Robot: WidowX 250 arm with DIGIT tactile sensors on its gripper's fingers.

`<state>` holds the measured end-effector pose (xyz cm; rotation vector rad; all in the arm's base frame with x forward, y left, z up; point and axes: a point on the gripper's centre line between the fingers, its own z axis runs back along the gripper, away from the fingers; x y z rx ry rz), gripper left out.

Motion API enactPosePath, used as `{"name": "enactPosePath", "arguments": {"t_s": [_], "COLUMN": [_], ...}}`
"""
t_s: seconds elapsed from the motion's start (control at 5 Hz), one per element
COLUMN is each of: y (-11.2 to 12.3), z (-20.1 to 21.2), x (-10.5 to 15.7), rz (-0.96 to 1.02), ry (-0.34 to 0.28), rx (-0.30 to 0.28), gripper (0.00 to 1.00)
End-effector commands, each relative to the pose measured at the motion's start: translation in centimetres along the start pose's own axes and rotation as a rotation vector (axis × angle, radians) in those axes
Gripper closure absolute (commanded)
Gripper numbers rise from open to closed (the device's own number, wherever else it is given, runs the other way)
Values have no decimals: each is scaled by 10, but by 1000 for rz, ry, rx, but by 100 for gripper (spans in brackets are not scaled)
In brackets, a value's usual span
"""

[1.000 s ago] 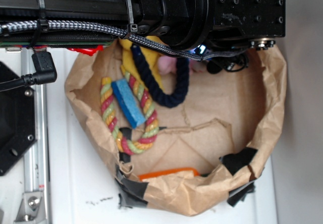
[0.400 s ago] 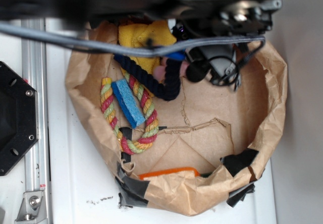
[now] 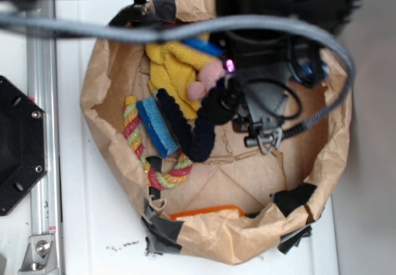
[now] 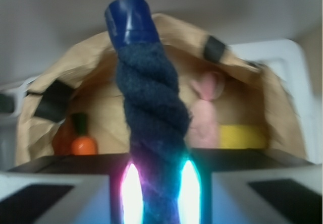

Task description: Grab the blue rope.

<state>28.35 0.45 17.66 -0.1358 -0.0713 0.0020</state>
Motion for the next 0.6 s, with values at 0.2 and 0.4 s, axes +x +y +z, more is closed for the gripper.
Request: {"name": "enactPosePath", "arguments": {"t_s": [0.2,0.4], "y": [-2,1], "z": [-55,-56], "x": [38,27], "rz": [-75,-74], "ry": [-18,0], "rx": [-72,-13], "gripper": [100,100]}}
